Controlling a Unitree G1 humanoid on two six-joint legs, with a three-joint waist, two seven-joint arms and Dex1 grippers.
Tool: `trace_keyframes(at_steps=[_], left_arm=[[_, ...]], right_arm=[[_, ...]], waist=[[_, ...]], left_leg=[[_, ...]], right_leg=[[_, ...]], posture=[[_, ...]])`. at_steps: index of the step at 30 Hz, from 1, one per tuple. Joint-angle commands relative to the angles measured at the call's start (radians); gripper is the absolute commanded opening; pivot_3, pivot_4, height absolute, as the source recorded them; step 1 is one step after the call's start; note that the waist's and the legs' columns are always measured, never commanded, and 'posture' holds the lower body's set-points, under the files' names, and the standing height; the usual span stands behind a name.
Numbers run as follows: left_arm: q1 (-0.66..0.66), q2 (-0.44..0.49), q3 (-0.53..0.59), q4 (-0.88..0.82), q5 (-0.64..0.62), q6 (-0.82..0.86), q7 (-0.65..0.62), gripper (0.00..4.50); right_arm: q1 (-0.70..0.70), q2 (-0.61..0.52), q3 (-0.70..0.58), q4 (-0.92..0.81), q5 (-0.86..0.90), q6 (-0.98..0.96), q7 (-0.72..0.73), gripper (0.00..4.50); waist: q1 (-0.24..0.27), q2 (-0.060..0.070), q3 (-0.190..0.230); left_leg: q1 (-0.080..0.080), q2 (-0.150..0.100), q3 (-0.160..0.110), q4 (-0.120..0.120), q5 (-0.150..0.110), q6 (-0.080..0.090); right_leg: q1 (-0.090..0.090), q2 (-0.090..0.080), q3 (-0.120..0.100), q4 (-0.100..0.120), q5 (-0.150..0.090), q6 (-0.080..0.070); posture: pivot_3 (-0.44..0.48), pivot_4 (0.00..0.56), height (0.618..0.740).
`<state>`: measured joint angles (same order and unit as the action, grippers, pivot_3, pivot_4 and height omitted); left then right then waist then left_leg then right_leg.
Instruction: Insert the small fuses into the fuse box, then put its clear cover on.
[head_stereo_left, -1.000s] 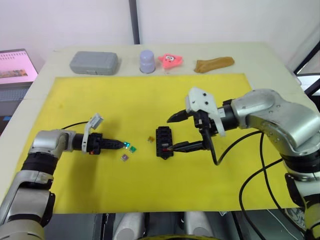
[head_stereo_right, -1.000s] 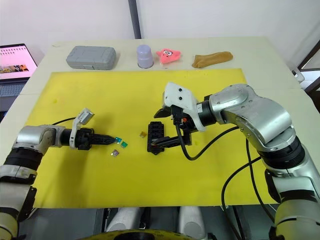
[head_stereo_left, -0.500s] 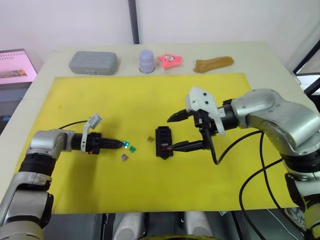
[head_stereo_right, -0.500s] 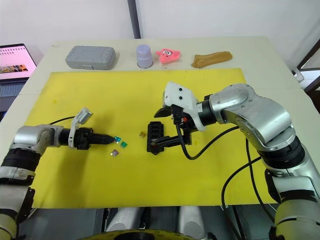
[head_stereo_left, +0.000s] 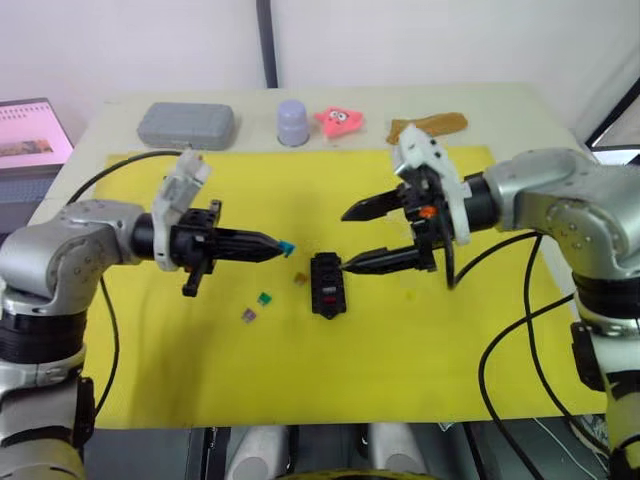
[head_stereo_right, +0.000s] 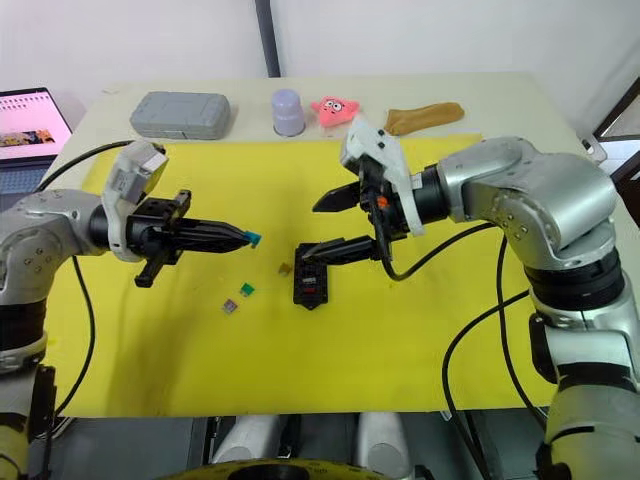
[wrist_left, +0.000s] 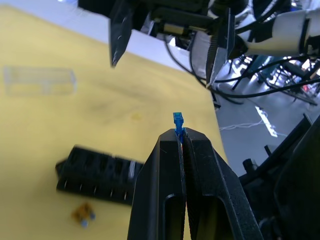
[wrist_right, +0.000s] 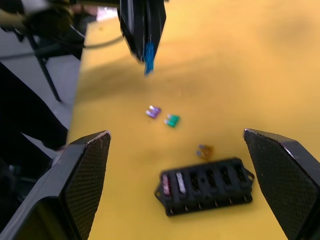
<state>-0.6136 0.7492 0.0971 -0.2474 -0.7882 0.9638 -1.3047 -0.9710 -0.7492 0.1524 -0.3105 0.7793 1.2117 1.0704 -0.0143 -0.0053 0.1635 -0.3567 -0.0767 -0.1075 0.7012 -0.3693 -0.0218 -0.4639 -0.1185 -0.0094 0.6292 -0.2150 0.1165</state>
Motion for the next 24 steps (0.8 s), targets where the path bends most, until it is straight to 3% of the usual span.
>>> trace_keyframes(at_steps=[1, 2, 10, 13, 15, 24], left_arm=[[-0.029, -0.007, -0.003, -0.016, -0.009, -0.049, 0.02, 0.0], [-0.032, -0.012, -0.007, -0.012, -0.007, -0.057, 0.024, 0.0], [-0.042, -0.024, -0.033, 0.0, -0.011, -0.095, 0.048, 0.0], [-0.04, -0.022, -0.037, -0.001, -0.013, -0.104, 0.051, 0.0], [-0.038, -0.02, -0.039, 0.002, -0.011, -0.109, 0.05, 0.0], [-0.037, -0.017, -0.036, 0.001, -0.017, -0.111, 0.056, 0.0]], right_arm=[[-0.048, 0.035, -0.034, 0.005, 0.05, 0.03, -0.014, 3.71], [-0.057, 0.05, -0.035, 0.016, 0.055, 0.043, -0.027, 3.28], [-0.079, 0.106, -0.04, 0.048, 0.085, 0.087, -0.072, 3.28], [-0.079, 0.115, -0.04, 0.049, 0.096, 0.095, -0.08, 2.47], [-0.078, 0.118, -0.037, 0.049, 0.094, 0.094, -0.088, 1.47], [-0.08, 0.125, -0.034, 0.047, 0.108, 0.1, -0.111, 1.47]], waist=[[0.0, 0.0, 0.0], [0.0, 0.0, 0.0], [0.0, 0.0, 0.0], [-0.001, 0.0, 0.0], [-0.001, 0.0, 0.0], [-0.001, 0.0, 0.0]], left_leg=[[0.0, 0.0, 0.0, 0.0, 0.0, 0.0], [0.0, 0.0, 0.0, 0.0, 0.0, 0.0], [0.0, 0.0, 0.0, 0.0, 0.0, 0.0], [0.0, 0.0, 0.0, 0.0, 0.0, 0.0], [0.0, 0.0, 0.0, 0.0, 0.0, 0.0], [0.0, 0.0, 0.0, 0.0, 0.0, 0.0]], right_leg=[[0.0, 0.0, 0.0, 0.0, 0.0, 0.0], [0.0, 0.0, 0.0, 0.0, 0.0, 0.0], [0.0, 0.0, 0.0, 0.0, 0.0, 0.0], [0.0, 0.0, 0.0, 0.0, 0.0, 0.0], [0.0, 0.0, 0.0, 0.0, 0.0, 0.0], [0.0, 0.0, 0.0, 0.0, 0.0, 0.0]], posture=[[0.0, 0.15, 0.74], [0.0, 0.15, 0.74], [0.0, 0.15, 0.74], [0.0, 0.15, 0.74], [0.0, 0.15, 0.74], [0.0, 0.15, 0.74]])
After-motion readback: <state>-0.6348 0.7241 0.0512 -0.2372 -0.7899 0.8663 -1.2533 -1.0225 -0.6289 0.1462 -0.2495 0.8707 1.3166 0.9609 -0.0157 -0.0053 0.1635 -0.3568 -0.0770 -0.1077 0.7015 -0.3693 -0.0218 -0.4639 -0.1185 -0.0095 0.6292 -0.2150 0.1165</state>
